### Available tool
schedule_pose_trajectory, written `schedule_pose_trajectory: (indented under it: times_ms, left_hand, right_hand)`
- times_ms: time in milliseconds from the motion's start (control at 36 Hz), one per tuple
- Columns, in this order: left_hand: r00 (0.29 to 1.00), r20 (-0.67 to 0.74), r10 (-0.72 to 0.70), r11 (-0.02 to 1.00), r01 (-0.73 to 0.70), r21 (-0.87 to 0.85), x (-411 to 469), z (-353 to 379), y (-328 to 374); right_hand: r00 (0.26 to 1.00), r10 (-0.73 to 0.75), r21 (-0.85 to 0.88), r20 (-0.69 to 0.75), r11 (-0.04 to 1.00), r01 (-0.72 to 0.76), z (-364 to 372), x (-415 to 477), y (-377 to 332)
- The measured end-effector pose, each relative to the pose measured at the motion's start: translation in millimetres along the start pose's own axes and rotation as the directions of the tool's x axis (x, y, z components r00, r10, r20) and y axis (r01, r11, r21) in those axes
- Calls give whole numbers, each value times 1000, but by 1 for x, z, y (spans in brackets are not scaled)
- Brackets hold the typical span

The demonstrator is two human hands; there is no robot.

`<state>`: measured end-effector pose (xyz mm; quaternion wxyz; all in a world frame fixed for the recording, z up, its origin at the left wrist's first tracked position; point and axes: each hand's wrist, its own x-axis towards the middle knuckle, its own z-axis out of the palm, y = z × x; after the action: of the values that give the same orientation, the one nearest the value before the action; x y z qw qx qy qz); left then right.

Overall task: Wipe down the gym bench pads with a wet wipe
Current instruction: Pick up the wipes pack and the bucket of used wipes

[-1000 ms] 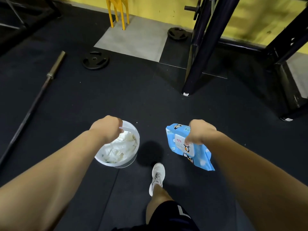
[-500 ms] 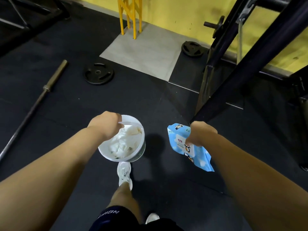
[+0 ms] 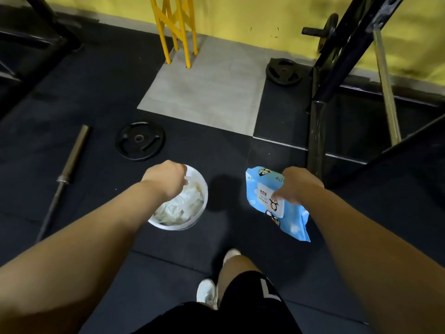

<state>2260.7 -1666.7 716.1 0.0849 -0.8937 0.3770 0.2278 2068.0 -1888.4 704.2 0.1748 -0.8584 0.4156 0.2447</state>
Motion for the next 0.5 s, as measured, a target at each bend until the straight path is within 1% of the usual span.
schedule_pose_trajectory:
  times_ms: [167, 278, 389, 500]
  left_hand:
    - [1000, 3, -19, 1000, 19, 10, 108, -36, -26]
    - [996, 16, -85, 996, 85, -37, 175, -56, -41]
    - [993, 1, -119, 987, 119, -110, 229, -82, -45]
    - [991, -12, -133, 980, 130, -150, 282, -108, -50]
  right_hand:
    - [999, -17, -63, 39, 998, 19, -42, 106, -24]
    - [996, -58, -153, 72, 986, 68, -71, 185, -37]
    - [993, -61, -158, 96, 985, 76, -105, 247, -50]
    - [992, -91, -214, 93, 971, 109, -135, 300, -68]
